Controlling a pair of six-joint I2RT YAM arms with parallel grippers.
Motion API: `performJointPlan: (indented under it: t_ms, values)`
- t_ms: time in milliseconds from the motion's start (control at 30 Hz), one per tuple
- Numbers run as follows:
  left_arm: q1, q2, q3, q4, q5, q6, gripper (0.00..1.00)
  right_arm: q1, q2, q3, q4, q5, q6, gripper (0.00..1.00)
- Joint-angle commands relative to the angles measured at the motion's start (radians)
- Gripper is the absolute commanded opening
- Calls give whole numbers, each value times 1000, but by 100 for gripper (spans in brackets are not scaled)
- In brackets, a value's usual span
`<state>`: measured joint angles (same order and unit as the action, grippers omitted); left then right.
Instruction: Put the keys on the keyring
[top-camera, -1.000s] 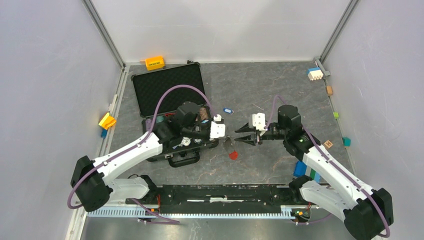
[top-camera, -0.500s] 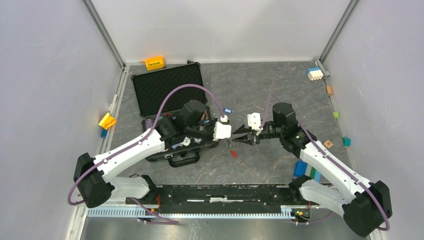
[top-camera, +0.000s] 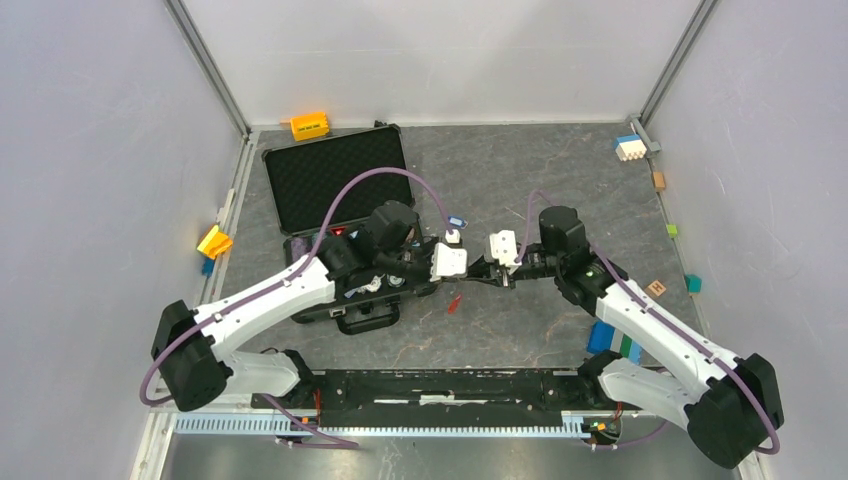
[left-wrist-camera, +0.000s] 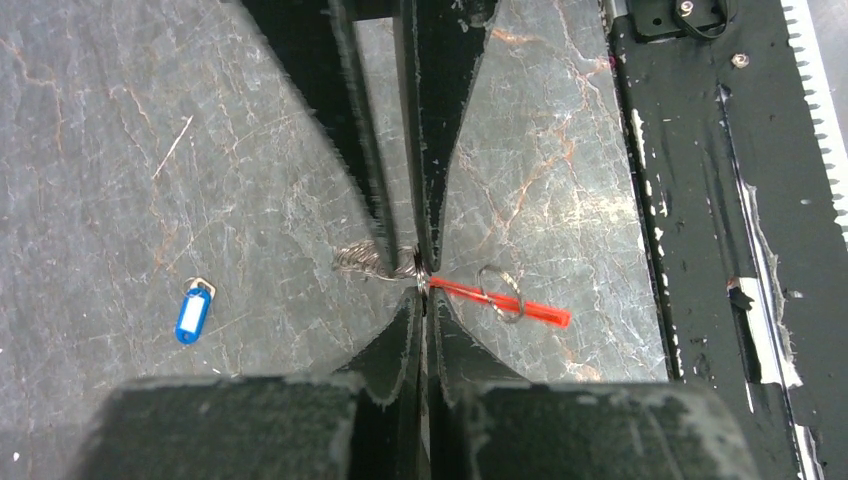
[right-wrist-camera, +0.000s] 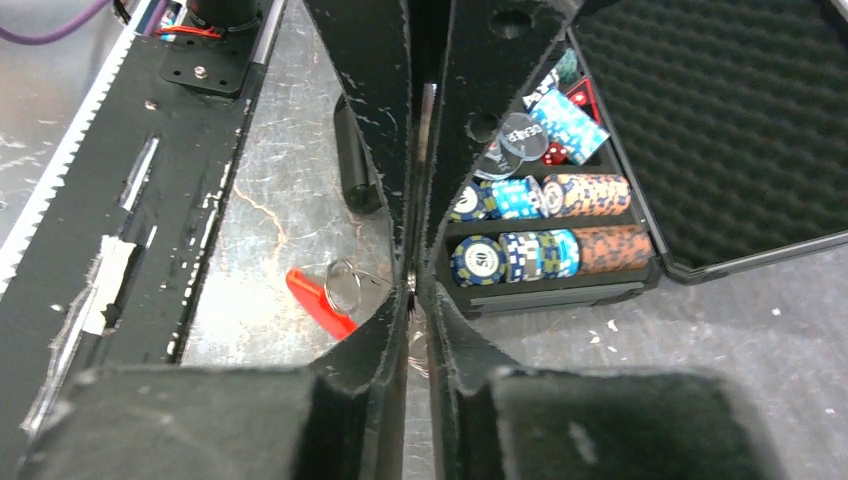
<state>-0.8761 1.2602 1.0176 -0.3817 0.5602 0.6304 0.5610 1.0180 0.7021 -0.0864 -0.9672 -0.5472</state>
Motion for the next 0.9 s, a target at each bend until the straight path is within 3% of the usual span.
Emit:
performJointPlan:
  t_ms: [0, 100, 367, 433, 567, 633, 867]
  values:
    - [-6, 16, 22, 66, 42, -60, 2, 11, 13, -16, 61, 23, -5, 10]
    - [-6, 20, 21, 76, 45, -74, 2, 10, 19, -24, 62, 50, -3, 0]
    - [-2, -25, 2, 104, 55, -96, 5, 6, -10, -55, 109, 86, 18, 0]
    - [7, -46, -18, 133, 68, -113, 12, -6, -29, -61, 146, 71, 44, 0]
    - [52, -97, -86, 228, 118, -167, 37, -34, -40, -46, 185, 2, 86, 0]
    - [82, -125, -120, 293, 136, -199, 45, -50, -51, -51, 231, -34, 123, 0]
    - [118, -159, -207, 442, 199, -191, 49, -80, -47, -109, 511, -136, 376, 0]
